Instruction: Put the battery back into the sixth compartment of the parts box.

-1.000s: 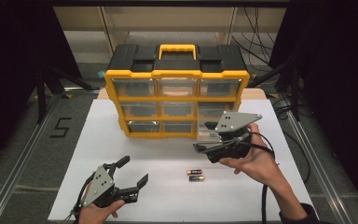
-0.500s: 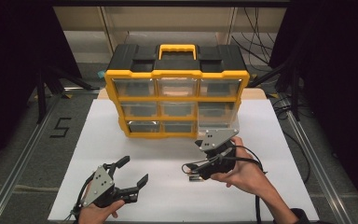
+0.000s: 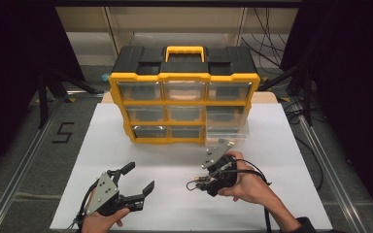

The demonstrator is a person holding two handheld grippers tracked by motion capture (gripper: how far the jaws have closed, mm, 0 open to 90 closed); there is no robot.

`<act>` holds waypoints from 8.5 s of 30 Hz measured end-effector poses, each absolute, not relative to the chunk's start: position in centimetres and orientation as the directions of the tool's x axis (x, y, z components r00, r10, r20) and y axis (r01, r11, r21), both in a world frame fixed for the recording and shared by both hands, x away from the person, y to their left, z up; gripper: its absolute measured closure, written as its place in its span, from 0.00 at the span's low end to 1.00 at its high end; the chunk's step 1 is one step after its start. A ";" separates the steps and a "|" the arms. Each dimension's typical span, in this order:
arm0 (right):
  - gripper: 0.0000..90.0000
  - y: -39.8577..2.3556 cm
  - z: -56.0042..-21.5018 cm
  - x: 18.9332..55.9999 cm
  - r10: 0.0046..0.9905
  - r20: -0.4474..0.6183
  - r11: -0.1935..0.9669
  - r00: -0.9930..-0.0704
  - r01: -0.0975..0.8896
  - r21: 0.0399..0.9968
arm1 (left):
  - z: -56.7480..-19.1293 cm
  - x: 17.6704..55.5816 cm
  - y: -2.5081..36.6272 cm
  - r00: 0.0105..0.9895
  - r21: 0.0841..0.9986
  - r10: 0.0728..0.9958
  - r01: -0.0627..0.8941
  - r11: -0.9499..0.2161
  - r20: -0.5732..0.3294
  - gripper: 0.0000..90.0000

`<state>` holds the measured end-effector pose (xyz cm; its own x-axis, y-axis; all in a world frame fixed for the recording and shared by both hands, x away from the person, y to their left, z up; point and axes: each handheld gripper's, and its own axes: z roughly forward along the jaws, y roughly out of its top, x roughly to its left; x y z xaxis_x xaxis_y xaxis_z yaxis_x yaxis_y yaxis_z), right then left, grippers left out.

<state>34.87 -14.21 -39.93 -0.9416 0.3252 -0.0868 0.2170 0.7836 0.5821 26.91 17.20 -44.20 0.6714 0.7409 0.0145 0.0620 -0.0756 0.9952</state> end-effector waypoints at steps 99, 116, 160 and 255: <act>0.85 -16.8 -32.9 34.3 0.357 -0.227 0.717 -0.906 0.110 0.689 | -44.2 26.9 17.1 0.673 0.995 0.739 0.062 -0.080 0.018 0.18; 0.85 -18.5 -30.4 34.4 0.441 -0.235 0.635 -0.866 0.116 0.764 | -44.2 26.9 17.1 0.674 0.995 0.738 0.061 -0.082 0.020 0.18; 0.85 -22.9 -29.8 38.8 0.645 -0.228 0.527 -0.729 0.209 0.824 | -44.3 27.1 17.0 0.682 0.996 0.731 0.047 -0.075 0.023 0.18; 0.38 -13.4 -40.1 37.0 0.301 -0.103 0.846 -0.948 0.216 0.488 | -44.2 26.9 17.2 0.671 0.995 0.741 0.058 -0.076 0.017 0.18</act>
<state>36.99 -13.36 -40.11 -0.9480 0.3012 -0.1028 0.2159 0.8459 0.4878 26.90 17.23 -44.15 0.6710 0.7412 0.0173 0.0583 -0.0761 0.9954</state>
